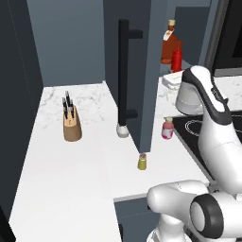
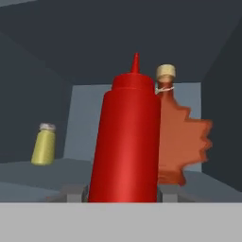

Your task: Put the shaker and condiment bottle from the counter next to their counterparts in the cabinet.

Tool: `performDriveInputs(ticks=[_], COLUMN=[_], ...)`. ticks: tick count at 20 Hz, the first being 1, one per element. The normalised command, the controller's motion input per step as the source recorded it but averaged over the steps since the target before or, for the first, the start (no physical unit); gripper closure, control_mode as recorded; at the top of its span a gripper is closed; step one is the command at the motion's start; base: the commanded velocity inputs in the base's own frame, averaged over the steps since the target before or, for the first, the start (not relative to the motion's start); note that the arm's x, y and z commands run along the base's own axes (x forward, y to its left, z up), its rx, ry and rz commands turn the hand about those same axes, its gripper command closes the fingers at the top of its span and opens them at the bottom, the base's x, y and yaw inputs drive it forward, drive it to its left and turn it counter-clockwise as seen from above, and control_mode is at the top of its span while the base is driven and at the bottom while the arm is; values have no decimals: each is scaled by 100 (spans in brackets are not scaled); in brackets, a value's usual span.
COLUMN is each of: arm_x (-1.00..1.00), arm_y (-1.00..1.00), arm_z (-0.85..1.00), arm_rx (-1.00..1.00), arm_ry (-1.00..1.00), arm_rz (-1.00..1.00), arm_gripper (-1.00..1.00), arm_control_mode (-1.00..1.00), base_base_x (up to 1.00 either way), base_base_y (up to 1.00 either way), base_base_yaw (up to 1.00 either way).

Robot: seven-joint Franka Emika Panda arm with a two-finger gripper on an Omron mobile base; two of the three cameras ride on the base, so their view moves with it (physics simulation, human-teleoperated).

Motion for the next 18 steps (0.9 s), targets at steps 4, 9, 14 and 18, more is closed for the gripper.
performDriveInputs(ticks=[4,9,14,18], arm_x=[2,0,13,22], arm_y=[-2,-2,0,0], arm_z=[47,45,36,8], arm_rx=[2,3,0,0], arm_ry=[0,0,2,2], arm_rz=[-7,-6,-4,0], arm_gripper=[100,100,100,100], arm_control_mode=[-100,-100,-100,-100], base_base_x=[0,0,0,0], base_base_y=[0,0,0,0], base_base_yaw=[0,0,0,0])
